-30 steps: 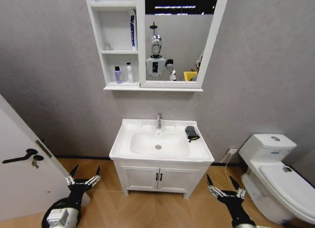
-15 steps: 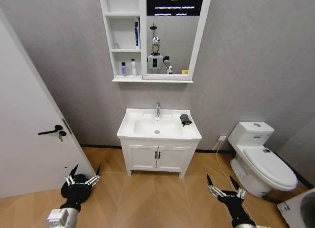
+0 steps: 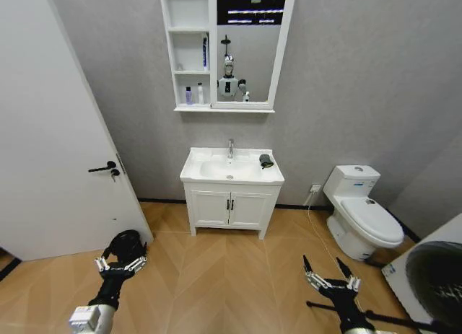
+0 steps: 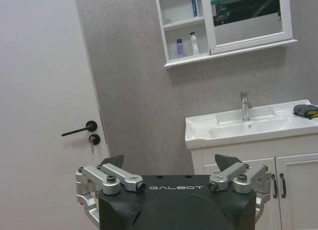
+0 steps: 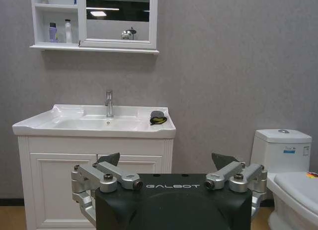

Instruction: Move facial cleanser and shampoo from washbasin to cabinet, then wipe washbasin with towel.

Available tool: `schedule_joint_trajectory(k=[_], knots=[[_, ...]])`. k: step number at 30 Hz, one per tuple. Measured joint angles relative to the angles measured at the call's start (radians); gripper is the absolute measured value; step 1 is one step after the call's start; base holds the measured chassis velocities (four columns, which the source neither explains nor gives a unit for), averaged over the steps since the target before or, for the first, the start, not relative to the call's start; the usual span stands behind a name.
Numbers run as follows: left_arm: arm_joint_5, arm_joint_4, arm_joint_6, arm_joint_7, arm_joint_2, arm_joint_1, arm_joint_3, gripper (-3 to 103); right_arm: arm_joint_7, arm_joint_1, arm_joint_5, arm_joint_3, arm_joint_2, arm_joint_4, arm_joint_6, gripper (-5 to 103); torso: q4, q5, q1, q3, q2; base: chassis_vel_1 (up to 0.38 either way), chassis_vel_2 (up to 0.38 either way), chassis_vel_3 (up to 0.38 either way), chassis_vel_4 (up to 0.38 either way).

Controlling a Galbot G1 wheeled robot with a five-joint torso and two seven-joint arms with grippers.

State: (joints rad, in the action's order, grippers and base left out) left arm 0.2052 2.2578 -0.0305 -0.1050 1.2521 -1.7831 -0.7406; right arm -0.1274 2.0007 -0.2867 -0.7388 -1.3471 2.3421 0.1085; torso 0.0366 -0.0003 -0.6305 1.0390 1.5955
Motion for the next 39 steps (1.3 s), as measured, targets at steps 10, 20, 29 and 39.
schedule_joint_trajectory(k=[10,20,29,39], knots=[[0.0,0.0,0.0,0.0,0.0,0.0,0.0,100,0.0,0.0,0.0,0.0,0.0,0.0,0.0,100,-0.0002,0.0003,-0.001,0.001,-0.001,0.017,-0.041,-0.065,0.081],[0.0,0.0,0.0,0.0,0.0,0.0,0.0,100,0.0,0.0,0.0,0.0,0.0,0.0,0.0,100,-0.0001,0.0001,-0.001,0.0,-0.001,-0.032,0.04,0.046,-0.031],[0.0,0.0,0.0,0.0,0.0,0.0,0.0,100,0.0,0.0,0.0,0.0,0.0,0.0,0.0,100,0.0,0.0004,-0.001,0.0,0.0,0.0,0.0,0.0,0.0],[0.0,0.0,0.0,0.0,0.0,0.0,0.0,100,0.0,0.0,0.0,0.0,0.0,0.0,0.0,100,-0.0001,0.0003,-0.001,0.0,0.0,0.0,0.0,0.0,0.0]])
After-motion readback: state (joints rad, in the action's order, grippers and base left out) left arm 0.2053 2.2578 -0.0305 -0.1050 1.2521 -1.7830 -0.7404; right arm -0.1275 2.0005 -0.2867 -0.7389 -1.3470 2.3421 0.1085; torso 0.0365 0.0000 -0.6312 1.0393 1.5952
